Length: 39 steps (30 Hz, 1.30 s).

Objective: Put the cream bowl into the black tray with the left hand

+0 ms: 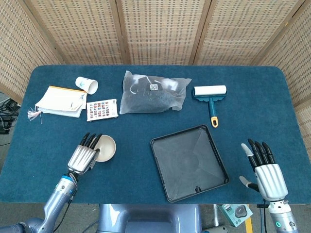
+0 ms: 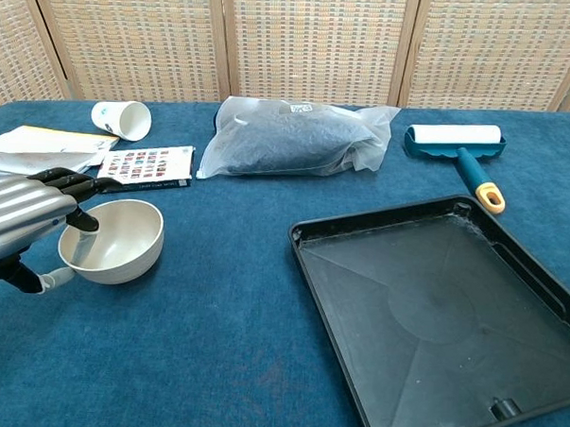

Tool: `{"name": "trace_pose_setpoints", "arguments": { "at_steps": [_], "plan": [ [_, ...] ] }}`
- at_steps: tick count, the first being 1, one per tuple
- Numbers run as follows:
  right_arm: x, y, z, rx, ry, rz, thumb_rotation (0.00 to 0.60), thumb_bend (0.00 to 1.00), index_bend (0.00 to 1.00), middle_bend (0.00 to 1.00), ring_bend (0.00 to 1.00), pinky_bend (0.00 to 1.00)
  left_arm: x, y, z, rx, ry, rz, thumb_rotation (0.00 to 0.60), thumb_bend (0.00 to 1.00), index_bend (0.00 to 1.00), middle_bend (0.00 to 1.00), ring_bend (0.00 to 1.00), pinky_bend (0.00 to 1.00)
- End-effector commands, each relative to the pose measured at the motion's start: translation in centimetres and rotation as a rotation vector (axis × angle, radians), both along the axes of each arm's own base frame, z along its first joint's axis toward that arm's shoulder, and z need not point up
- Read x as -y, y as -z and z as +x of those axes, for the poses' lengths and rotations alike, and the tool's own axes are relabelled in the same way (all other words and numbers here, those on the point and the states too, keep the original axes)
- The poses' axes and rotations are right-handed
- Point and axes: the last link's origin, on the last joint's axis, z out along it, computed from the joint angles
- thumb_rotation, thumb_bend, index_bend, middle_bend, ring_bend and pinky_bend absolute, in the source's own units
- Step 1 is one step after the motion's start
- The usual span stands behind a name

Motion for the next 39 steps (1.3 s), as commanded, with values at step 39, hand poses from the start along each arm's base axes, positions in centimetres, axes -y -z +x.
{"name": "trace_pose_setpoints", "arguments": {
  "at_steps": [39],
  "plan": [
    [1.5,-0.6,-2.8,-0.009,0.118,-0.031,0.600,0.17,0.09,0.00,0.00,0.00,-6.3,1.4,17.2,0.003,0.491,-0.023,0.600,0.40,0.64,0.00,0.00,0.00]
  ]
}}
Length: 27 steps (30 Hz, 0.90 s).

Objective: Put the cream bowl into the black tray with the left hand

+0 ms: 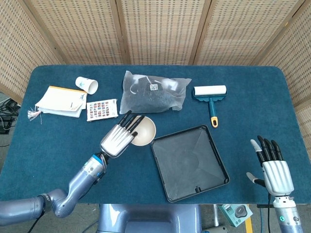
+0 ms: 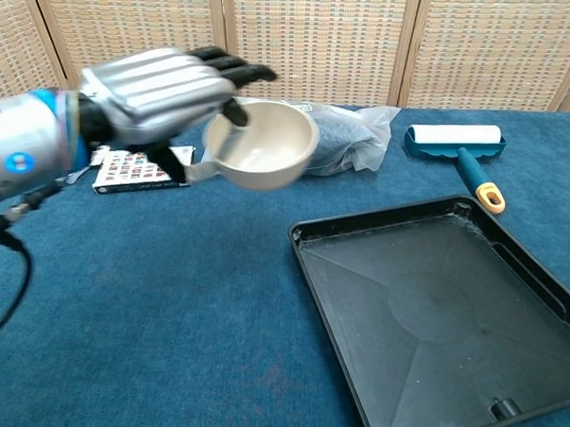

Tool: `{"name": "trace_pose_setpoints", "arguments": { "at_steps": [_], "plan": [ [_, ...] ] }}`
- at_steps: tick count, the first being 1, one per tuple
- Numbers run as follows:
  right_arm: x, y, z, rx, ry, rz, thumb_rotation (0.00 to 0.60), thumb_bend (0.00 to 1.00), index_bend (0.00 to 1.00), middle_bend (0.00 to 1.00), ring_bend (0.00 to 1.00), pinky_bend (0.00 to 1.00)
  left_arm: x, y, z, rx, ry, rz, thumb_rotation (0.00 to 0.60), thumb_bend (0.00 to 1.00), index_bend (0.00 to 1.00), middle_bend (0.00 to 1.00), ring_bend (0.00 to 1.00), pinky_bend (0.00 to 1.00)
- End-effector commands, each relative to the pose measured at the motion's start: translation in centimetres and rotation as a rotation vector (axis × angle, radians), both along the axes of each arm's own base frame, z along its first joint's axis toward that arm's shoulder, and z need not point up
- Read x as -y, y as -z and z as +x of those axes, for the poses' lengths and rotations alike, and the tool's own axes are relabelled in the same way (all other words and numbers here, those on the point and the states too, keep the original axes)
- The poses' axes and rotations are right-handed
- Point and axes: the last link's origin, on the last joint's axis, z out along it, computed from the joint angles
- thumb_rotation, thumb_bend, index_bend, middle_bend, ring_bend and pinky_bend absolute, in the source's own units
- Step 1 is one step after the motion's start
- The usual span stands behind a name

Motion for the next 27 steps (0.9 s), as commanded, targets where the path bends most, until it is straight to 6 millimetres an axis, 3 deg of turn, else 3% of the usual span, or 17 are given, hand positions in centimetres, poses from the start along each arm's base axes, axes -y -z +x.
{"name": "trace_pose_setpoints", "arguments": {
  "at_steps": [1,11,18,27],
  "plan": [
    [0.3,-0.1,-0.5,-0.001,0.017,-0.006,0.600,0.17,0.09,0.00,0.00,0.00,-0.2,2.1,3.0,-0.033,0.081,-0.040,0.600,0.40,0.64,0.00,0.00,0.00],
    [0.4,-0.1,-0.8,-0.009,0.031,-0.010,0.600,0.17,0.09,0.00,0.00,0.00,1.4,6.9,6.7,-0.070,0.184,-0.169,0.600,0.40,0.64,0.00,0.00,0.00],
    [0.3,-0.1,-0.8,-0.005,0.029,-0.014,0.600,0.17,0.09,0.00,0.00,0.00,2.4,9.4,7.6,-0.104,0.218,-0.222,0.600,0.40,0.64,0.00,0.00,0.00],
    [0.3,-0.2,-0.6,-0.002,0.020,-0.015,0.600,0.17,0.09,0.00,0.00,0.00,2.3,10.7,7.4,-0.148,0.221,-0.209,0.600,0.39,0.58,0.00,0.00,0.00]
  ]
}}
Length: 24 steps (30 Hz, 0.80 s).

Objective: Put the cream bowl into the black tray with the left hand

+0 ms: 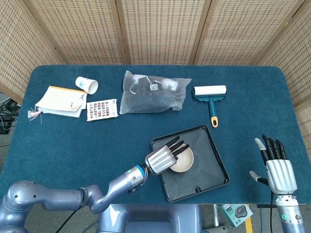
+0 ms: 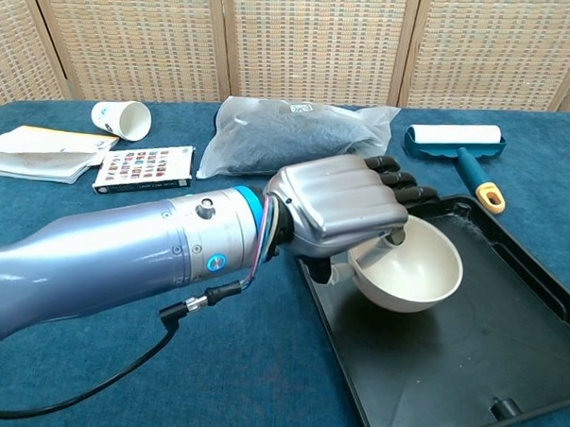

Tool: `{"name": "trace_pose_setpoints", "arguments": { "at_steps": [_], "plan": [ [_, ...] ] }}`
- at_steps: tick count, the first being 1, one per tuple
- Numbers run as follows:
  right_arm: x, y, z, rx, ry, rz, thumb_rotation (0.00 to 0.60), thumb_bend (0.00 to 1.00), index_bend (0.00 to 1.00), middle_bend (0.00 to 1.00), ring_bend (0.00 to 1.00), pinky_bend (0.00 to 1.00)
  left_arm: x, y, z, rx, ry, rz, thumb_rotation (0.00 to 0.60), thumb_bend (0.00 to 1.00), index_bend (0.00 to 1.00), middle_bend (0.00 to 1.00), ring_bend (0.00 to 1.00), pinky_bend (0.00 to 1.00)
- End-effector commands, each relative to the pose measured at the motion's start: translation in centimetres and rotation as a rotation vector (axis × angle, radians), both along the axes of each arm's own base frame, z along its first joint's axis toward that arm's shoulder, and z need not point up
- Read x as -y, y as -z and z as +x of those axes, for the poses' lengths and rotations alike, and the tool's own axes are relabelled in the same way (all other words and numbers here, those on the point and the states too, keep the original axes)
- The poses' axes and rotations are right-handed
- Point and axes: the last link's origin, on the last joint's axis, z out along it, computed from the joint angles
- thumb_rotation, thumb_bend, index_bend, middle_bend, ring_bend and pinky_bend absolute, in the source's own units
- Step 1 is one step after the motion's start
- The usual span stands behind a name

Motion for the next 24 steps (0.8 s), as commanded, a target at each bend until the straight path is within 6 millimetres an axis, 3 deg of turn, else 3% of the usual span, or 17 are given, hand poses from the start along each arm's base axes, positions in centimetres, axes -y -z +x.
{"name": "trace_pose_setpoints", "arguments": {
  "at_steps": [1,7,17,24],
  "plan": [
    [0.0,0.0,0.0,0.000,-0.001,0.000,0.600,0.16,0.09,0.00,0.00,0.00,-0.1,0.5,-0.1,-0.013,0.003,0.013,0.600,0.39,0.59,0.00,0.00,0.00],
    [0.0,0.0,0.1,0.003,-0.004,-0.002,0.600,0.17,0.09,0.00,0.00,0.00,-0.1,1.2,0.0,-0.014,-0.009,0.017,0.600,0.37,0.57,0.00,0.00,0.00],
    [0.0,0.0,0.1,0.002,-0.006,0.000,0.600,0.17,0.09,0.00,0.00,0.00,-0.3,1.4,-0.2,-0.009,-0.031,0.036,0.600,0.17,0.22,0.00,0.00,0.00],
    [-0.1,0.0,0.2,0.001,-0.011,-0.003,0.600,0.17,0.09,0.00,0.00,0.00,-0.5,-0.2,-0.3,0.024,-0.035,0.085,0.600,0.13,0.11,0.00,0.00,0.00]
  ]
}}
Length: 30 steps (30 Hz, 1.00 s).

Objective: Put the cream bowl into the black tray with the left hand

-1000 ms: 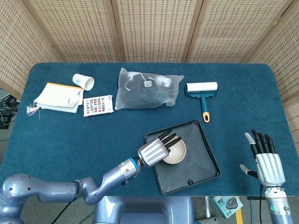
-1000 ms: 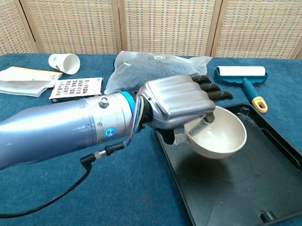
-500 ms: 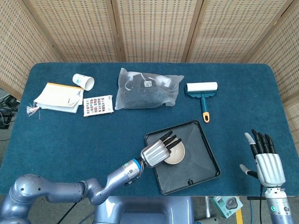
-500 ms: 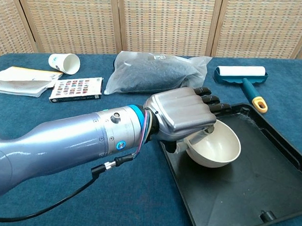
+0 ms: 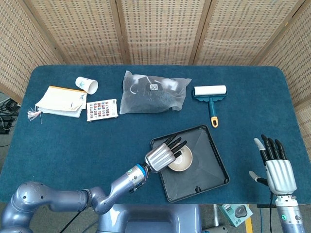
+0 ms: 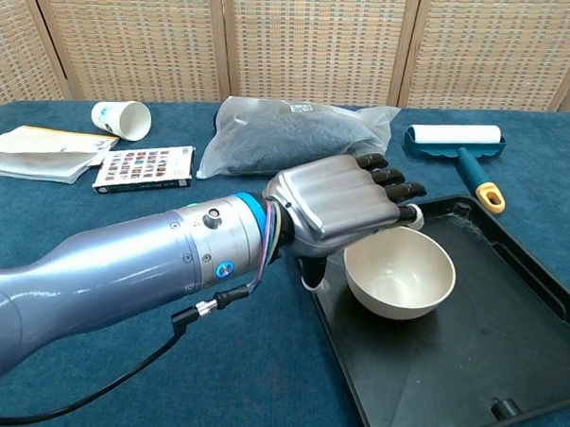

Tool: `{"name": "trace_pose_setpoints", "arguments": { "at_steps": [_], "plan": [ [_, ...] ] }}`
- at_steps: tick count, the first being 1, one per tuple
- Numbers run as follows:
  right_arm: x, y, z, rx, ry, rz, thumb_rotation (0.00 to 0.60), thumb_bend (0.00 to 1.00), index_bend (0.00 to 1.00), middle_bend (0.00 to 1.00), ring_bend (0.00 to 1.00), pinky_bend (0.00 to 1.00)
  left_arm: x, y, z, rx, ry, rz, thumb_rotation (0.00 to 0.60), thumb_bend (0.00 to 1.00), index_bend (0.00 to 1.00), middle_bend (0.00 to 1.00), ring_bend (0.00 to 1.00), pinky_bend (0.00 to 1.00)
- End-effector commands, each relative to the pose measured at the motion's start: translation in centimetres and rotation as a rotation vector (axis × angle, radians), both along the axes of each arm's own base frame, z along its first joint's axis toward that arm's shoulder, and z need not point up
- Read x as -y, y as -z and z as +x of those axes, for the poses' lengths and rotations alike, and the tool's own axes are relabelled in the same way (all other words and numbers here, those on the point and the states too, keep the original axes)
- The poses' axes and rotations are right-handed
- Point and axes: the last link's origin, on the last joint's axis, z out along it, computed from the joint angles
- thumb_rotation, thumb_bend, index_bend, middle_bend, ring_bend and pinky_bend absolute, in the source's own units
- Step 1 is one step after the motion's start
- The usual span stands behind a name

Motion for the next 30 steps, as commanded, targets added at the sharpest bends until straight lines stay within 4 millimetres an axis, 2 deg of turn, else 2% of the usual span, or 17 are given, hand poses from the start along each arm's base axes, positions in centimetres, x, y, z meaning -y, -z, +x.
{"name": "trace_pose_setpoints", "arguments": {
  "at_steps": [1,6,10,15,19,25,30],
  "plan": [
    [0.0,0.0,0.0,0.001,-0.002,0.000,0.600,0.17,0.09,0.00,0.00,0.00,-0.1,-1.1,-0.1,0.027,-0.002,0.029,0.600,0.13,0.10,0.00,0.00,0.00],
    [-0.1,-0.1,0.2,0.002,-0.008,-0.004,0.600,0.17,0.08,0.00,0.00,0.00,-0.3,-4.3,-0.7,0.130,-0.075,0.083,0.600,0.13,0.08,0.00,0.00,0.00],
    [-0.1,-0.1,0.3,0.004,-0.013,-0.009,0.600,0.17,0.08,0.00,0.00,0.00,-0.1,-8.1,-2.7,0.191,-0.146,0.164,0.600,0.13,0.07,0.00,0.00,0.00],
    [-0.1,-0.1,0.4,0.005,-0.014,-0.010,0.600,0.16,0.08,0.00,0.00,0.00,1.4,-12.7,-6.6,0.199,-0.224,0.267,0.600,0.13,0.01,0.00,0.00,0.00],
    [-0.3,0.1,0.7,0.001,-0.026,-0.002,0.600,0.17,0.08,0.00,0.00,0.00,3.1,-15.7,-10.2,0.204,-0.312,0.329,0.600,0.13,0.00,0.00,0.00,0.00],
    [-0.6,0.6,1.5,-0.009,-0.054,0.011,0.600,0.16,0.08,0.00,0.00,0.00,6.3,-18.9,-15.6,0.230,-0.483,0.383,0.600,0.13,0.00,0.00,0.00,0.00],
    [-0.8,0.8,1.9,-0.010,-0.064,0.020,0.600,0.16,0.08,0.00,0.00,0.00,9.0,-20.6,-19.6,0.243,-0.584,0.423,0.600,0.13,0.00,0.00,0.00,0.00]
  ]
}}
